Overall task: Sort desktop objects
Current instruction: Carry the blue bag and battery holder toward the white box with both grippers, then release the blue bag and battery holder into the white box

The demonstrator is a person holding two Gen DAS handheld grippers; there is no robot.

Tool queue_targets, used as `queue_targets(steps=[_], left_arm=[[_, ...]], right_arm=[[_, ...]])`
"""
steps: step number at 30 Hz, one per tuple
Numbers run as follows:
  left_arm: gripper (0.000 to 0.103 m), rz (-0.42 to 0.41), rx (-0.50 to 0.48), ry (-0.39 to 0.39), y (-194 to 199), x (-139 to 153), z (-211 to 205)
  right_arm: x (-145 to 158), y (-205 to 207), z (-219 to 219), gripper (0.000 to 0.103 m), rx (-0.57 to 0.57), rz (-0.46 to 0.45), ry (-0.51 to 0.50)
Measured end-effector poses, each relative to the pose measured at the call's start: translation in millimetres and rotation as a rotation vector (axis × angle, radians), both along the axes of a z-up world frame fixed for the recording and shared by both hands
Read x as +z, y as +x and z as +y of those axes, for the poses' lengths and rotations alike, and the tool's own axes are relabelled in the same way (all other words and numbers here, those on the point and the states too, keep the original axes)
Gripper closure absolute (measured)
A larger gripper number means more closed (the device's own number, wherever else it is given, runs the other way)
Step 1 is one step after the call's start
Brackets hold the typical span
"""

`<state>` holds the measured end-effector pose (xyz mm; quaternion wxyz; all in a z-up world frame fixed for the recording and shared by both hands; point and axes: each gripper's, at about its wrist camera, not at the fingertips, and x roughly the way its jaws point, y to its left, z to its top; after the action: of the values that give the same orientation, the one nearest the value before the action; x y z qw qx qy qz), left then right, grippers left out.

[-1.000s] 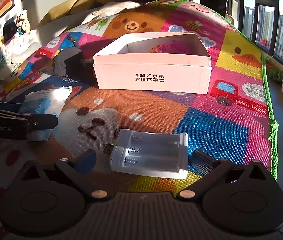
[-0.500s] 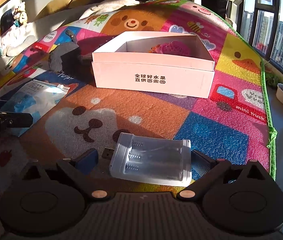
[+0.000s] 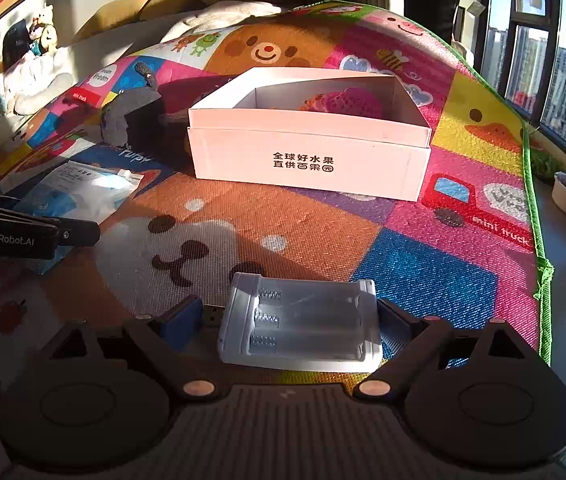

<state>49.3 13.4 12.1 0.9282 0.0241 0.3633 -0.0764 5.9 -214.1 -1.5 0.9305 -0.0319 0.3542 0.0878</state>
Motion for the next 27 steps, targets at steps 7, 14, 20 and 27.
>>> queue_targets(steps=[7,14,20,27], left_arm=[[0.039,-0.018,-0.057,0.007,-21,6,-12],[0.041,-0.112,-0.164,-0.002,-48,39,-40],[0.041,-0.285,-0.252,0.001,-13,101,-71],[0.033,-0.446,-0.367,0.011,70,118,-112]], right_arm=[[2,-4,0,0.011,-0.013,0.000,-0.017],[39,-26,-18,0.011,0.008,-0.069,-0.002],[107,-8,-43,0.011,-0.015,-0.285,0.013],[163,74,-74,0.011,-0.091,-0.404,0.140]])
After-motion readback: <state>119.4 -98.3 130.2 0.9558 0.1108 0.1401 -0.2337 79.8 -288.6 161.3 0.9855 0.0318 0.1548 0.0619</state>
